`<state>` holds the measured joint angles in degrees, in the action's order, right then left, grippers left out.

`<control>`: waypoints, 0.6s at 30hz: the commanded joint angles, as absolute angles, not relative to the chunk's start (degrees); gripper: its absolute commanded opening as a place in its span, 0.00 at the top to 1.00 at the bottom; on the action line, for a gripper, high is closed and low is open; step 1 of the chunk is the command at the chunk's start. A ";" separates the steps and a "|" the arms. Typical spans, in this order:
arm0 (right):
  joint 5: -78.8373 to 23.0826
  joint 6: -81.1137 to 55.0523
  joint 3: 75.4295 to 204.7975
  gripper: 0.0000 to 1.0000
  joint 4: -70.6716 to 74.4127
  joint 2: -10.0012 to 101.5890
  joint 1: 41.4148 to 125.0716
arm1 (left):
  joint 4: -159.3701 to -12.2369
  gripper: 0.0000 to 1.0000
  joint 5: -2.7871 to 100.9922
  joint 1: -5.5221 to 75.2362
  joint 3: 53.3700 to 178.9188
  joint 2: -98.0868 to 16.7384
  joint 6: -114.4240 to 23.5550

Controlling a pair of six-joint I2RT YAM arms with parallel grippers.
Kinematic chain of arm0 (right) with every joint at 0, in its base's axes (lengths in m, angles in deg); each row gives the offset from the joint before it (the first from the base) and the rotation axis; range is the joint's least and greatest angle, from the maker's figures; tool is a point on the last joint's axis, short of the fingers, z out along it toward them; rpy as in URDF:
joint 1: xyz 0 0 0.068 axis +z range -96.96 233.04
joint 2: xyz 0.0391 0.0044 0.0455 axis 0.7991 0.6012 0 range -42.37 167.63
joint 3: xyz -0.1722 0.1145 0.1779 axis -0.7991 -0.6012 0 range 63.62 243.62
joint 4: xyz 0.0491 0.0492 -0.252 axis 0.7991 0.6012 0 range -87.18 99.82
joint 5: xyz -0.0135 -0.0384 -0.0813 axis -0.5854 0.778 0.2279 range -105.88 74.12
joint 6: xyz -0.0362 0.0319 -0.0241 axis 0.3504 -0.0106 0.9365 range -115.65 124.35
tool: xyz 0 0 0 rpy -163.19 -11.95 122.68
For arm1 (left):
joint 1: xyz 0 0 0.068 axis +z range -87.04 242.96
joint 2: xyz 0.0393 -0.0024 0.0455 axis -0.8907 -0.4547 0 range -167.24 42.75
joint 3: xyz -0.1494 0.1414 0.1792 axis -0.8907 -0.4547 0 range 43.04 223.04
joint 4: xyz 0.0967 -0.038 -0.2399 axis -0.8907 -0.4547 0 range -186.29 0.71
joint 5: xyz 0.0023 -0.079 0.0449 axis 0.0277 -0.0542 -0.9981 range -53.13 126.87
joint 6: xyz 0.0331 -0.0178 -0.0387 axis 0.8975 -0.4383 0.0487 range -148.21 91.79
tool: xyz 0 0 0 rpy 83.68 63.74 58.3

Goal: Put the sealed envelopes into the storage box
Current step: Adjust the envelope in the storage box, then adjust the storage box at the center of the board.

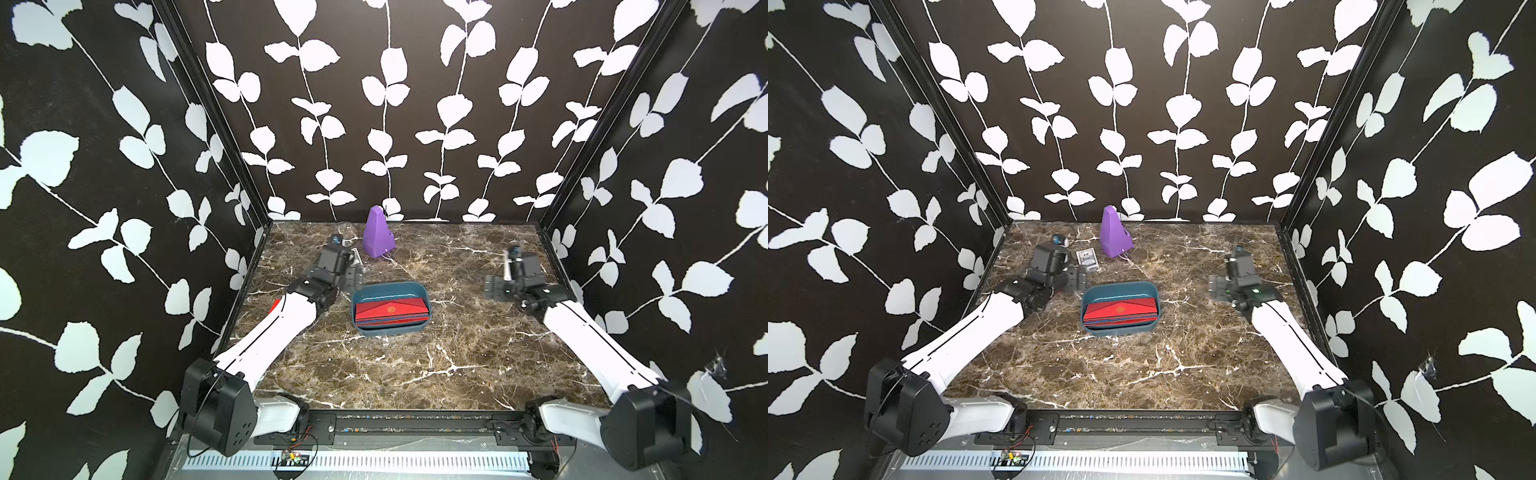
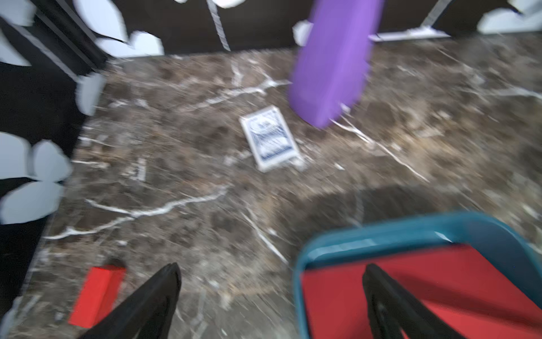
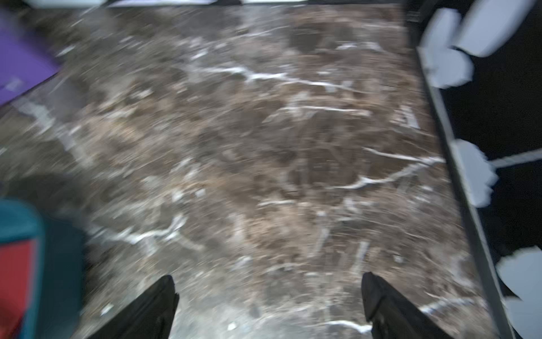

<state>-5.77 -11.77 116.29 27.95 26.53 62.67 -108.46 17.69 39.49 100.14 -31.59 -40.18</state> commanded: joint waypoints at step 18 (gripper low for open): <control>-17.35 -14.85 115.63 0.01 26.80 32.46 64.05 | -141.89 0.26 44.39 29.79 134.49 -60.20 -0.54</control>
